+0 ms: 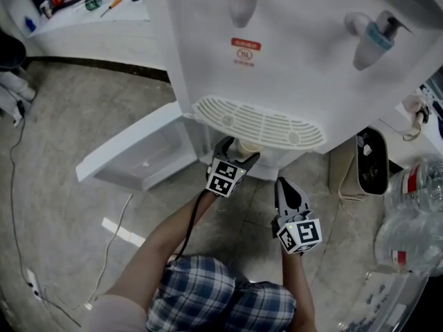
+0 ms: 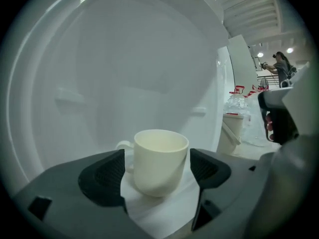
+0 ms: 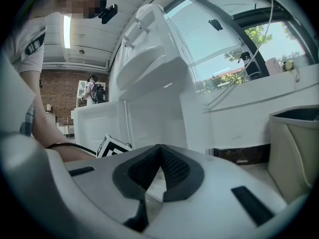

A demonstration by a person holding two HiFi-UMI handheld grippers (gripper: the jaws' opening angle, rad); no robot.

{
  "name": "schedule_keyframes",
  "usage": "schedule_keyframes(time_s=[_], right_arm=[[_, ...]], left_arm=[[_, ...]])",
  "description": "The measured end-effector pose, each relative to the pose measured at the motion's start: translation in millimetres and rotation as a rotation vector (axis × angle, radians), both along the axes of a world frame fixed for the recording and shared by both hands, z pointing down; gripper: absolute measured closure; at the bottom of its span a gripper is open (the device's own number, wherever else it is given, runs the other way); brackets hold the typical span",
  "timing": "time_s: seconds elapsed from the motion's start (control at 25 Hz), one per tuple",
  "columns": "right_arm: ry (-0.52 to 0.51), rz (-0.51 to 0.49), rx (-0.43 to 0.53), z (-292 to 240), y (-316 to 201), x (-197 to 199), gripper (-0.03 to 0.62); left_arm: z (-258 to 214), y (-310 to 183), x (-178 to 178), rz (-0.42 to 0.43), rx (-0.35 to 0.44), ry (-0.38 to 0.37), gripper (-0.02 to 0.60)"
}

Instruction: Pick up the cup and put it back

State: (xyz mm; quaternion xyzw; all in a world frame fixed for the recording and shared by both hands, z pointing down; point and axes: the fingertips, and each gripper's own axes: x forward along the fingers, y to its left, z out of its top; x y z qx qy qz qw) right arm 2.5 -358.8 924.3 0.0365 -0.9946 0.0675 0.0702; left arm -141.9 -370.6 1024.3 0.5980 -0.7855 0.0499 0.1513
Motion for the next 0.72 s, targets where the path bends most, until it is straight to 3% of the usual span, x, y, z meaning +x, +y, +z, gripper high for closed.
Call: schedule_keyframes(time_s=[0.4, 0.72], right_arm=[[-0.013, 0.002, -0.023, 2.6, 2.2, -0.4, 0.577], [-0.009, 0.016, -0.042, 8.1, 0.2, 2.6, 0.577]], left_arm=[[21.9, -18.6, -0.7, -0.003, -0.058, 0.018, 0.19], [24.1, -20.2, -1.9, 0.004, -0.07, -0.009, 0.19]])
